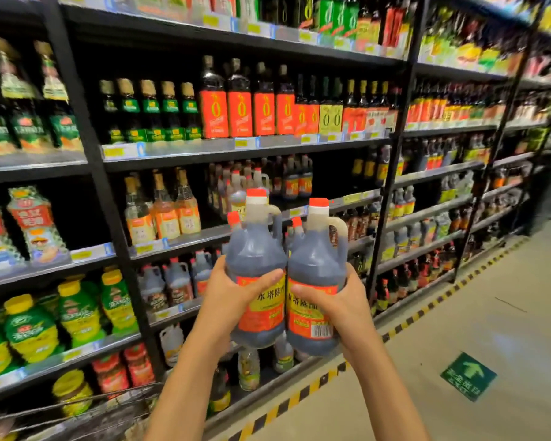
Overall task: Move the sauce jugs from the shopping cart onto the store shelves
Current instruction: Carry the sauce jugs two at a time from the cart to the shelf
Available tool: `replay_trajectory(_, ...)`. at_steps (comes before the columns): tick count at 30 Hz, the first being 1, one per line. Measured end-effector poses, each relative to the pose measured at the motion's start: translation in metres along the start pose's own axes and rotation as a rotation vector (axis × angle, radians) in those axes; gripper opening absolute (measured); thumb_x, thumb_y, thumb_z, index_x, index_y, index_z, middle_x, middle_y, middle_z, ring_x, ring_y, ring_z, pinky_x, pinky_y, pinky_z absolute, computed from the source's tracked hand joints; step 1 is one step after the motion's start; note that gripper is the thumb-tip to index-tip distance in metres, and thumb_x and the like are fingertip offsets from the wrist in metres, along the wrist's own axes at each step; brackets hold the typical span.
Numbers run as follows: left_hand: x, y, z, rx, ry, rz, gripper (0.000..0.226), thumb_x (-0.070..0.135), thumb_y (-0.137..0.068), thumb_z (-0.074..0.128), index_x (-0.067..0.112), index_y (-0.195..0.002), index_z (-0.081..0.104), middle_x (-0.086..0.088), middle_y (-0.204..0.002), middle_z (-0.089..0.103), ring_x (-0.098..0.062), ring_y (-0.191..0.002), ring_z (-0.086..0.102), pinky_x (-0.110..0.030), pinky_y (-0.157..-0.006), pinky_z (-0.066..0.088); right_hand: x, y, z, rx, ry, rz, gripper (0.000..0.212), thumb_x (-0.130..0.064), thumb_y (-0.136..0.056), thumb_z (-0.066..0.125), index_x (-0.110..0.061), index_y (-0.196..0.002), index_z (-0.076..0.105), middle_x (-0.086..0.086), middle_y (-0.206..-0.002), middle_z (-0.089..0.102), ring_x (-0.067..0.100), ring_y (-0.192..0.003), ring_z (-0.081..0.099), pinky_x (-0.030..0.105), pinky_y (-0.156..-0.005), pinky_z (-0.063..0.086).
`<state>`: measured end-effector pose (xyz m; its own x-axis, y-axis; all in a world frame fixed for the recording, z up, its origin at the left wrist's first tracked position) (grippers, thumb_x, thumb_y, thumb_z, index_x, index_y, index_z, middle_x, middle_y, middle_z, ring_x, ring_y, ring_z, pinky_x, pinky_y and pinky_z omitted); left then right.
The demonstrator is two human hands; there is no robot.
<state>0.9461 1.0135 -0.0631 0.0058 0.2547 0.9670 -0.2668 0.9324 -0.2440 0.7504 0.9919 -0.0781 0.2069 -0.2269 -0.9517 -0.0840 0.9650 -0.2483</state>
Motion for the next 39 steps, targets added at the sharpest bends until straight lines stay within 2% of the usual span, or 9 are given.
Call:
replay_trajectory(4, -0.006, -0.040, 0.025, -0.019, 0.009, 0.006, 0.085, 0.045, -0.044, 0.089, 0.023, -0.121, 0.061, 0.002, -0.107, 0.074, -0.019, -0.094, 0.073, -0.042, -0.077, 0.059, 0.006, -0.042, -0.017, 0.024, -0.016, -0.022, 0.073, -0.020, -0.052, 0.096, -0.027, -0.114, 0.057, -0.006, -0.101, 0.075, 0.016, -0.087, 0.075, 0.025, -0.062, 0.060)
replay_trajectory(9, -0.026, -0.112, 0.063, -0.041, 0.048, 0.039, 0.062, 0.037, -0.049, 0.087, 0.027, -0.106, 0.065, 0.006, -0.097, 0.077, -0.016, -0.087, 0.074, -0.029, -0.064, 0.058, 0.017, -0.117, -0.042, 0.086, 0.056, -0.040, 0.077, -0.027, -0.051, 0.095, -0.025, -0.117, 0.056, -0.003, -0.108, 0.074, 0.017, -0.089, 0.075, 0.038, -0.071, 0.062)
replay_trajectory(14, -0.046, -0.205, 0.090, -0.084, 0.053, 0.032, 0.062, 0.032, -0.053, 0.095, 0.025, -0.108, 0.068, 0.003, -0.100, 0.077, -0.018, -0.090, 0.074, -0.037, -0.072, 0.058, 0.028, -0.209, -0.055, 0.103, 0.108, -0.063, 0.076, -0.026, -0.054, 0.096, -0.026, -0.117, 0.055, -0.002, -0.111, 0.072, 0.013, -0.089, 0.074, 0.029, -0.067, 0.061)
replay_trajectory(19, -0.071, -0.285, 0.100, -0.093, 0.066, 0.047, 0.069, 0.044, -0.047, 0.095, 0.026, -0.108, 0.069, 0.004, -0.100, 0.077, -0.016, -0.089, 0.074, -0.023, -0.062, 0.058, 0.048, -0.283, -0.057, 0.115, 0.102, -0.077, 0.083, -0.044, -0.039, 0.092, -0.034, -0.112, 0.056, -0.009, -0.105, 0.073, 0.010, -0.088, 0.074, 0.025, -0.065, 0.060)
replay_trajectory(23, -0.092, -0.331, 0.105, -0.090, 0.093, 0.035, 0.087, 0.050, -0.041, 0.095, 0.022, -0.117, 0.064, -0.001, -0.106, 0.075, -0.021, -0.094, 0.073, -0.027, -0.066, 0.059, 0.070, -0.329, -0.059, 0.102, 0.094, -0.072, 0.084, -0.044, -0.039, 0.093, -0.034, -0.114, 0.057, -0.007, -0.107, 0.073, 0.012, -0.090, 0.074, 0.028, -0.067, 0.061)
replay_trajectory(26, -0.106, -0.362, 0.112, -0.090, 0.068, 0.044, 0.071, 0.048, -0.046, 0.094, 0.032, -0.110, 0.068, 0.001, -0.106, 0.075, -0.020, -0.094, 0.074, -0.028, -0.067, 0.059, 0.086, -0.367, -0.064, 0.078, 0.087, -0.058, 0.084, -0.042, -0.042, 0.093, -0.029, -0.117, 0.057, -0.003, -0.110, 0.072, 0.015, -0.092, 0.074, 0.035, -0.071, 0.062)
replay_trajectory(31, -0.130, -0.411, 0.129, -0.002, 0.009, 0.042, 0.084, 0.053, -0.042, 0.094, 0.026, -0.116, 0.063, 0.002, -0.107, 0.075, -0.019, -0.096, 0.073, -0.039, -0.074, 0.060, 0.113, -0.432, -0.078, 0.021, 0.066, -0.053, 0.085, -0.042, -0.041, 0.092, -0.028, -0.117, 0.057, -0.004, -0.108, 0.072, 0.010, -0.090, 0.073, 0.023, -0.063, 0.059)
replay_trajectory(36, -0.149, -0.460, 0.160, 0.088, -0.054, 0.034, 0.073, 0.043, -0.047, 0.093, 0.026, -0.112, 0.065, 0.002, -0.104, 0.075, -0.016, -0.093, 0.073, -0.033, -0.071, 0.059, 0.132, -0.510, -0.101, -0.083, 0.035, -0.029, 0.078, -0.029, -0.049, 0.094, -0.020, -0.118, 0.058, 0.002, -0.110, 0.073, 0.018, -0.093, 0.074, 0.037, -0.072, 0.062)
replay_trajectory(39, -0.156, -0.489, 0.178, 0.168, -0.094, 0.020, 0.073, 0.037, -0.052, 0.095, 0.022, -0.115, 0.063, 0.001, -0.105, 0.075, -0.015, -0.093, 0.073, -0.034, -0.073, 0.060, 0.141, -0.556, -0.113, -0.141, -0.011, -0.019, 0.085, -0.036, -0.042, 0.094, -0.018, -0.117, 0.057, 0.003, -0.108, 0.074, 0.020, -0.093, 0.074, 0.040, -0.074, 0.062)
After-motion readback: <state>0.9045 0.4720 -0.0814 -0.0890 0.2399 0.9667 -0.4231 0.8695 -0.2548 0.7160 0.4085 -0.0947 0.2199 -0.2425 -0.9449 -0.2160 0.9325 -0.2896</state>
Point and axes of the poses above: each hand's wrist, its own y-axis away from the middle knuckle, its own z-axis out of the palm, x = y × z, the point moved 5 cm from there along -y, towards the middle knuckle
